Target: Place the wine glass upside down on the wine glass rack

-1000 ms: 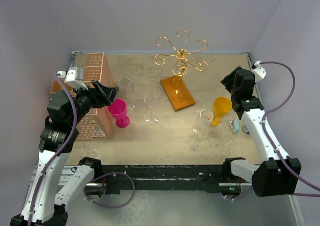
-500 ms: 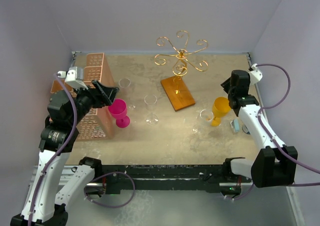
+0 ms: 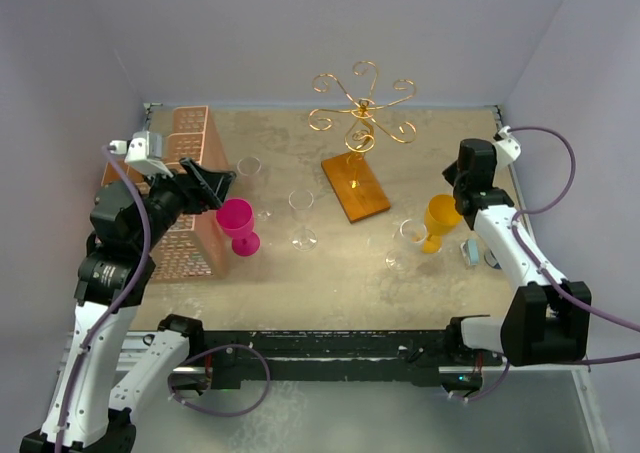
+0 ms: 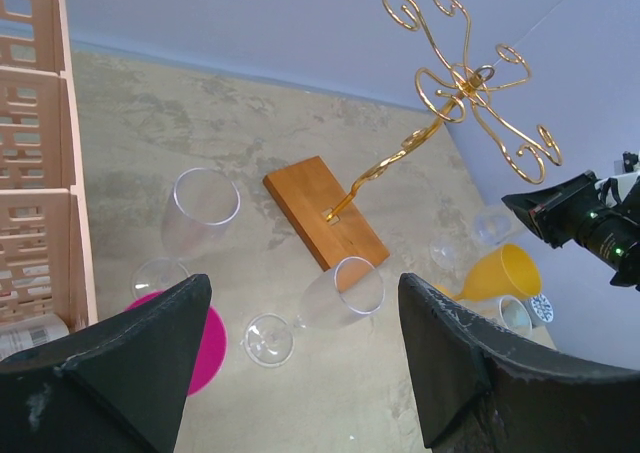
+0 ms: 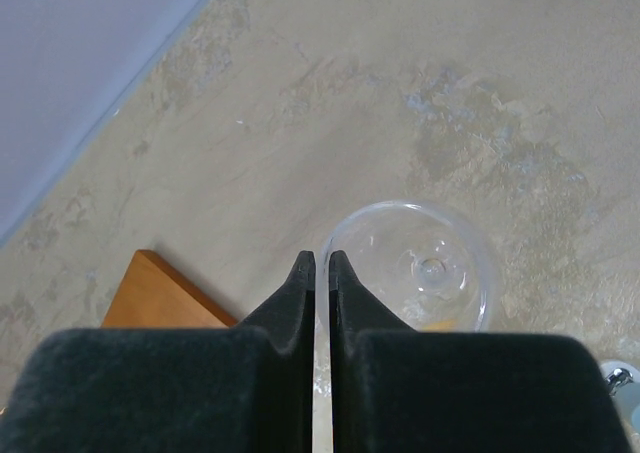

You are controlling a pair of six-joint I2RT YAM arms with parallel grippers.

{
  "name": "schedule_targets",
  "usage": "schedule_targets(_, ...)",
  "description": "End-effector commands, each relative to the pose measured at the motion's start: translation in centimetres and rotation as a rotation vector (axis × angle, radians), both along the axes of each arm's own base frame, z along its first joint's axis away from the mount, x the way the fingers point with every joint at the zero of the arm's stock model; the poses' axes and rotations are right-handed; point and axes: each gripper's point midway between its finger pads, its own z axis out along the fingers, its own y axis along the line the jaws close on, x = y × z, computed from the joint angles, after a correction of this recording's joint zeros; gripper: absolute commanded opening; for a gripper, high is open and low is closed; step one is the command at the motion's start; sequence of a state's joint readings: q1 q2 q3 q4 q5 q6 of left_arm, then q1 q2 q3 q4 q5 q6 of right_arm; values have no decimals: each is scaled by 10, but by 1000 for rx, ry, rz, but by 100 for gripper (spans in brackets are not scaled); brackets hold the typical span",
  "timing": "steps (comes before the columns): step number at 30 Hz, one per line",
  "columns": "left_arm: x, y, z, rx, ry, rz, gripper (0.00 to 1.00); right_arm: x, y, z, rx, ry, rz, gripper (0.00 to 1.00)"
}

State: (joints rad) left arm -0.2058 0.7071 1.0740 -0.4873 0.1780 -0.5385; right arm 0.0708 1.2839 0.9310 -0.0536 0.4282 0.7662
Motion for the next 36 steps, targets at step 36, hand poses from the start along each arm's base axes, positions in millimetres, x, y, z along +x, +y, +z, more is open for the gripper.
schedule_targets(36, 4, -131, 118, -565, -99, -407, 62, -140, 8, 298, 145, -879, 87, 0)
